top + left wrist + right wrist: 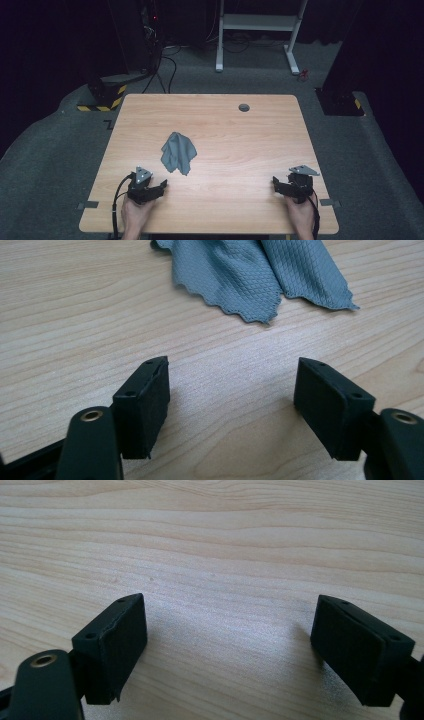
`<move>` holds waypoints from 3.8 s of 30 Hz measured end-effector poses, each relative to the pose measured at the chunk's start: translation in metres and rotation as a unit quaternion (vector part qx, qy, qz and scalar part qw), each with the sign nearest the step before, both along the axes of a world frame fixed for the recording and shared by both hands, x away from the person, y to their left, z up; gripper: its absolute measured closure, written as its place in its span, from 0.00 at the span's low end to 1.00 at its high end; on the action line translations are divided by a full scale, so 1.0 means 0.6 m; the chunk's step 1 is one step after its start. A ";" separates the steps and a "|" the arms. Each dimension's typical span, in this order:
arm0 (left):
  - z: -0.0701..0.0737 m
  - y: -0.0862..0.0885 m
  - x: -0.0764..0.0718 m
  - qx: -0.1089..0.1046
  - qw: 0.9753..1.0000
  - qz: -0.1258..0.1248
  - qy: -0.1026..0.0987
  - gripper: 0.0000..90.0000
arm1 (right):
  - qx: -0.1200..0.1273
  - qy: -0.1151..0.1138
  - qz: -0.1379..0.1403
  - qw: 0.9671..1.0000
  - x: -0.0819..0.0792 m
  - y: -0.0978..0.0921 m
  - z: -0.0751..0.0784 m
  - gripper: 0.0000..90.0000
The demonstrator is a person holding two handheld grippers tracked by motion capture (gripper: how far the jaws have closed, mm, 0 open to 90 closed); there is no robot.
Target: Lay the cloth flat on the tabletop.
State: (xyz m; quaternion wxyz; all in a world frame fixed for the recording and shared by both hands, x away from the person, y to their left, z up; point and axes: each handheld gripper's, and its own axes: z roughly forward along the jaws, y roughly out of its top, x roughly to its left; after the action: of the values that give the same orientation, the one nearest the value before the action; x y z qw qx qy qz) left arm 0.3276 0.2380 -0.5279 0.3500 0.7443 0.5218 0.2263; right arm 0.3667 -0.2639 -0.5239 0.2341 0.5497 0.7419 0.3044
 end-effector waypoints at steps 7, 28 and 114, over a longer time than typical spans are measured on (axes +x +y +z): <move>0.001 -0.005 0.005 -0.002 1.000 -0.007 -0.001 0.37 | -0.002 -0.002 -0.001 1.000 0.000 -0.001 0.000 0.18; 0.008 -0.026 0.026 -0.034 0.999 -0.023 -0.009 0.35 | -0.001 -0.003 -0.001 1.000 0.000 -0.001 0.000 0.18; 0.054 -0.146 0.144 -0.067 0.991 -0.119 0.003 0.96 | 0.000 -0.004 0.010 1.000 -0.002 0.001 0.001 0.21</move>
State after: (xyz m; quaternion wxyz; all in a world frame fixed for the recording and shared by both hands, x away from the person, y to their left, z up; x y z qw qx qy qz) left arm 0.4138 0.1505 -0.4955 0.4219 0.7767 0.4446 0.1452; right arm 0.3655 -0.2634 -0.5235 0.2342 0.5412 0.7461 0.3090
